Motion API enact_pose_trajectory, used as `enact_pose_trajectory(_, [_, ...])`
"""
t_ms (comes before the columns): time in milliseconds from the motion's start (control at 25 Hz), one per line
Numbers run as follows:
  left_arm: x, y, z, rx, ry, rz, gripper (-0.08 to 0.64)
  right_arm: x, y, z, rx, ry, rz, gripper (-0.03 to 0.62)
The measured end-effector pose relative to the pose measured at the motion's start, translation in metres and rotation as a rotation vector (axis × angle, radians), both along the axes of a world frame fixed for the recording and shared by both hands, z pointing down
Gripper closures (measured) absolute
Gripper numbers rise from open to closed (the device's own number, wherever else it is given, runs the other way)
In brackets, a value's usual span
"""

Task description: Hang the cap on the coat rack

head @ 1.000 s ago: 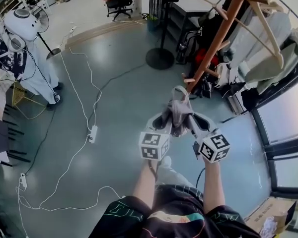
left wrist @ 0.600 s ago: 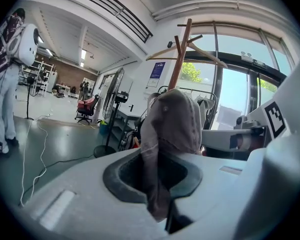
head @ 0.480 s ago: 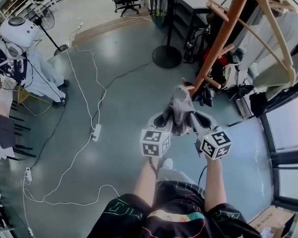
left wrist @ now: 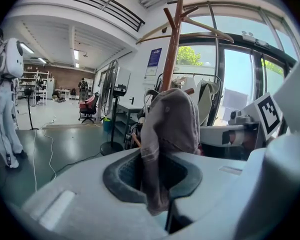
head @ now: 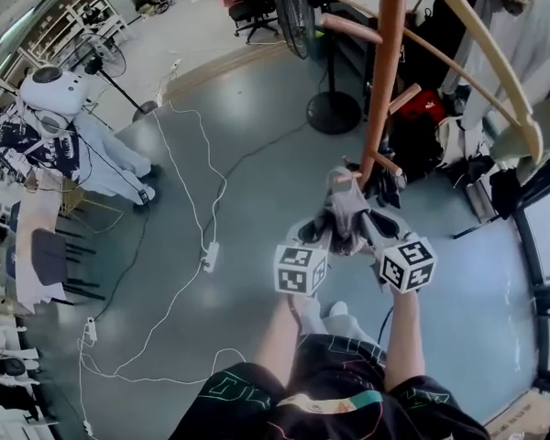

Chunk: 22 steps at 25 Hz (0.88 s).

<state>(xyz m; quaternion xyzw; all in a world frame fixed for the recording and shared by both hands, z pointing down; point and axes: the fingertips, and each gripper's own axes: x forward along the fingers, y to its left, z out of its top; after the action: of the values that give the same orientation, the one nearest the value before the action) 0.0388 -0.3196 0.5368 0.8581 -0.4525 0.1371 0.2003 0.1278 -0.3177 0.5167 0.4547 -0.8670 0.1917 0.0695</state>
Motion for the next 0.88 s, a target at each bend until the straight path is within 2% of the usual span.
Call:
enact_pose_trajectory(240, [-0.003, -0.006, 0.024, -0.050, -0.022, -0.023, 0.500, -0.011, -0.009, 0.011, -0.018, -0.005, -0.002, 0.563])
enact_pose_trajectory(440, [-0.001, -0.013, 0.031, -0.065, -0.062, -0.005, 0.502, -0.006, -0.016, 0.024, -0.042, -0.010, 0.016, 0.563])
enact_pose_trajectory(880, [0.008, -0.020, 0.053, -0.114, -0.091, 0.040, 0.502, 0.003, -0.025, 0.050, -0.091, -0.049, 0.067, 0.563])
